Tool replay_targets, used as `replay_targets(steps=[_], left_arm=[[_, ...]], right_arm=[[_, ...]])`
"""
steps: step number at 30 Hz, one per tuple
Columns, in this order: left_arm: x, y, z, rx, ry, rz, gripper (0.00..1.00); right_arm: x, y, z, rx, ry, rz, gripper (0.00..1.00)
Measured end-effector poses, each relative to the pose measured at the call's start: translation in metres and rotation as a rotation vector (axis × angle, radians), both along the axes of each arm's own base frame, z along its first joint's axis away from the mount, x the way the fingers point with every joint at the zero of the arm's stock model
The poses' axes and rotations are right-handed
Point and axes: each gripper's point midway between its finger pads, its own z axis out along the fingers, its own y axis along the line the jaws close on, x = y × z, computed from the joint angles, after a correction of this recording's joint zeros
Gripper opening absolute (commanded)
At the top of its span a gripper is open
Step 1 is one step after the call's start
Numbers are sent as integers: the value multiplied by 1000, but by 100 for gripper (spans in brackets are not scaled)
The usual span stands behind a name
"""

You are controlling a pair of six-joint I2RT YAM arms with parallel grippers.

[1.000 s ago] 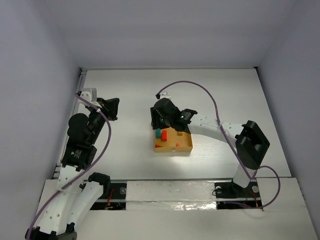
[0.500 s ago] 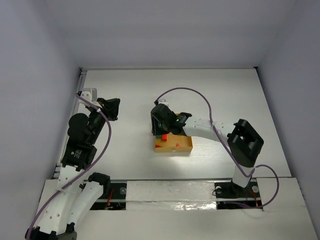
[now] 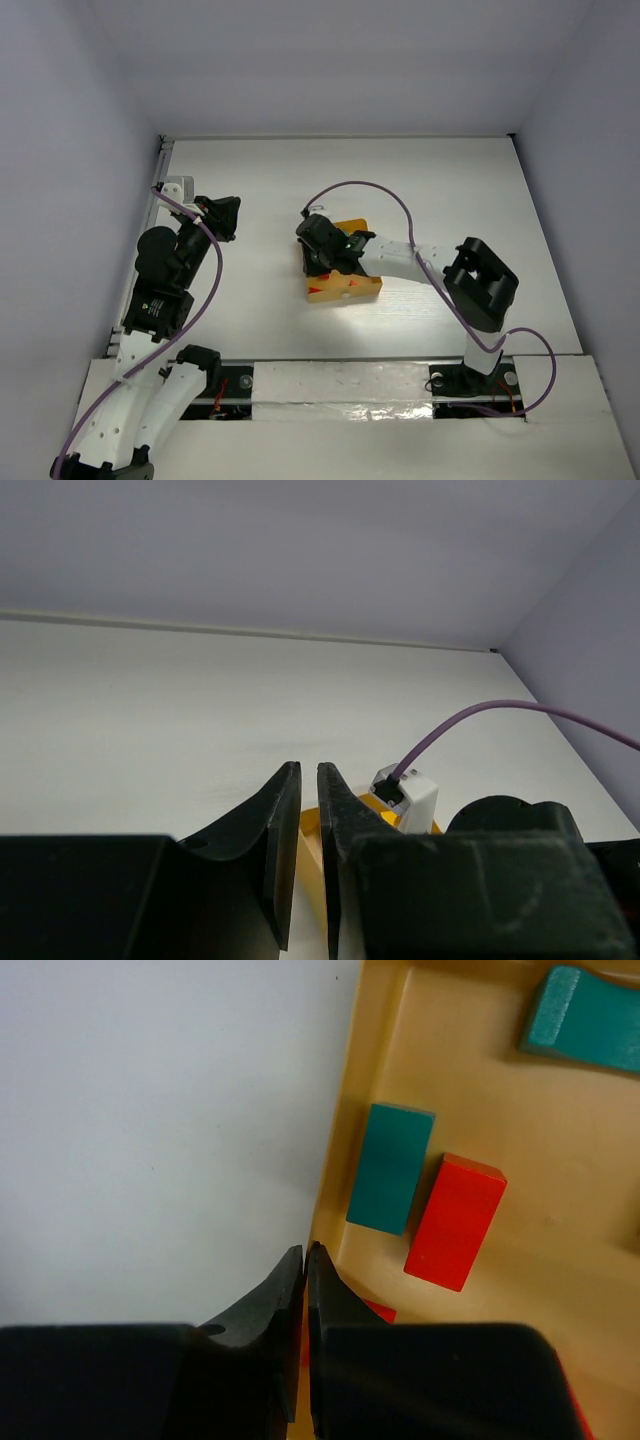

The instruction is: Build the wood block tower

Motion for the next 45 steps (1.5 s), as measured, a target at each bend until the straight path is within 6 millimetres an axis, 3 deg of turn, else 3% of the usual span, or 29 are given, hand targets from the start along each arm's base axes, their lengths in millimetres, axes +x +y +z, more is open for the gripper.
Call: replay_targets(steps=[4,6,7,10,14,22,26,28,31,33,34,35,36,42,45], left_arm=[[0,0,0,0,0,0,10],[0,0,0,0,0,0,10],[0,0,0,0,0,0,10],[0,0,0,0,0,0,10],[0,0,0,0,0,0,10],[0,0,0,0,0,0,9],[0,0,0,1,1,0,9],[0,0,0,1,1,0,9],[0,0,-1,1,2,0,9],[0,0,-1,1,2,0,9],[0,0,-1,1,2,0,9],[0,0,-1,1,2,0,9],[0,0,-1,1,2,0,9],[1,0,-1,2,4,0,9],[1,0,-2,3,6,0,9]], right_arm=[[4,-1,1,-25,-37,38,0],[5,-2,1,-41,-53,54,5],[6,-3,2,-49,-60,57,19],[9,-5,2,-63,-77,58,37],[10,-7,1,-67,-77,46,37],[-12,-11,-18,-55,-9,57,23],[-20,-9,-23,-59,10,73,24],[-21,-10,-26,-64,13,71,31],[-21,-12,-34,-85,21,66,32],[-20,-14,-44,-107,27,63,27],[-19,-13,-47,-113,29,61,13],[-17,-12,-47,-112,23,61,12],[-16,-11,-48,-115,20,61,0],[-14,-12,-44,-129,0,64,0],[-19,-10,-32,-93,8,79,0]])
